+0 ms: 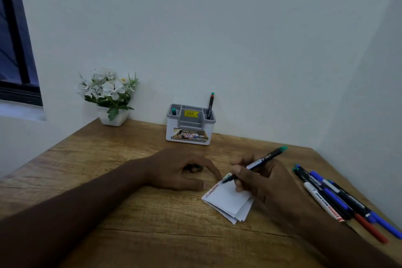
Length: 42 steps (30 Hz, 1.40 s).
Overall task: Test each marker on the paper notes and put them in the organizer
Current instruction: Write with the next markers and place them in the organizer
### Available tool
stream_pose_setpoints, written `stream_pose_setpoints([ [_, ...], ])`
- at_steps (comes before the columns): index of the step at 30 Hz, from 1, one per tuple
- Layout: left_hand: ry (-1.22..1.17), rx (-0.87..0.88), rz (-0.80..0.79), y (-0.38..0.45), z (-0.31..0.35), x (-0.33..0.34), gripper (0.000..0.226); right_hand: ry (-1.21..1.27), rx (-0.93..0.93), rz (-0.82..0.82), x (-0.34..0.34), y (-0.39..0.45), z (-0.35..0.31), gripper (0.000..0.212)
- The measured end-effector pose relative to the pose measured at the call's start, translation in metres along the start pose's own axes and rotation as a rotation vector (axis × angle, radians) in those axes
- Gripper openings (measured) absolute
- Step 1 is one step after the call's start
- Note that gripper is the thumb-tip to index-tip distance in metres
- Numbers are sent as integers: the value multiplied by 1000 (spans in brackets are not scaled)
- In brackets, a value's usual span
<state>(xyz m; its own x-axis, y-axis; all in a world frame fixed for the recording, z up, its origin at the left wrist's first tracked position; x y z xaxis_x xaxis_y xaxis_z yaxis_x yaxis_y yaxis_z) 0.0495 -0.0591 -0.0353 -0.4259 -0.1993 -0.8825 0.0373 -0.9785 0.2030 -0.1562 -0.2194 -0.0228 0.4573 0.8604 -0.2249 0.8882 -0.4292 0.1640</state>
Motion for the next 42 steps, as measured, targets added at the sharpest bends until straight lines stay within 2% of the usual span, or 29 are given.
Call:
stream_pose_setpoints([
  [2,-15,-2,8,0,-2,1,33,-126,3,-58,7,-2,2,44],
  [5,-16,8,26,0,-5,3,37,-133,33,-130,13,-5,4,47],
  [8,2,40,23,1,-4,2,47,-206,38,-187,12,-7,1,20],
  [9,10,53,23,1,-3,2,47,-236,30,-181,11,-7,0,12],
  [13,4,64,38,2,-8,3,40,-356,-27,-122,15,-8,-2,11],
  [17,-10,59,37,1,-7,3,40,-534,-127,-95,19,-9,1,20],
  [28,-16,50,23,2,-12,4,48,-580,-178,-114,20,-9,1,6],
  [42,-43,41,-3,3,-8,3,46,-577,-173,-108,14,-7,3,9],
])
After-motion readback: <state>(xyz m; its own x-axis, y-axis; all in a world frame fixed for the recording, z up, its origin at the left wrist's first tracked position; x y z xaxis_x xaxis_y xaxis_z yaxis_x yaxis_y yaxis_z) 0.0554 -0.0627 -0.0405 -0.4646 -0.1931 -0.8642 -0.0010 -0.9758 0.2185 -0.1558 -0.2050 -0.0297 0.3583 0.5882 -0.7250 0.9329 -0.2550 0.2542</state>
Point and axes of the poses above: each hand's wrist, its own y-axis towards the middle knuckle, its own x-axis out of the palm, z = x × y, the point moved 1 cm from there along y, towards the middle knuckle, and after that the axes turned 7 degrees about -y, right-handed, at the moved point
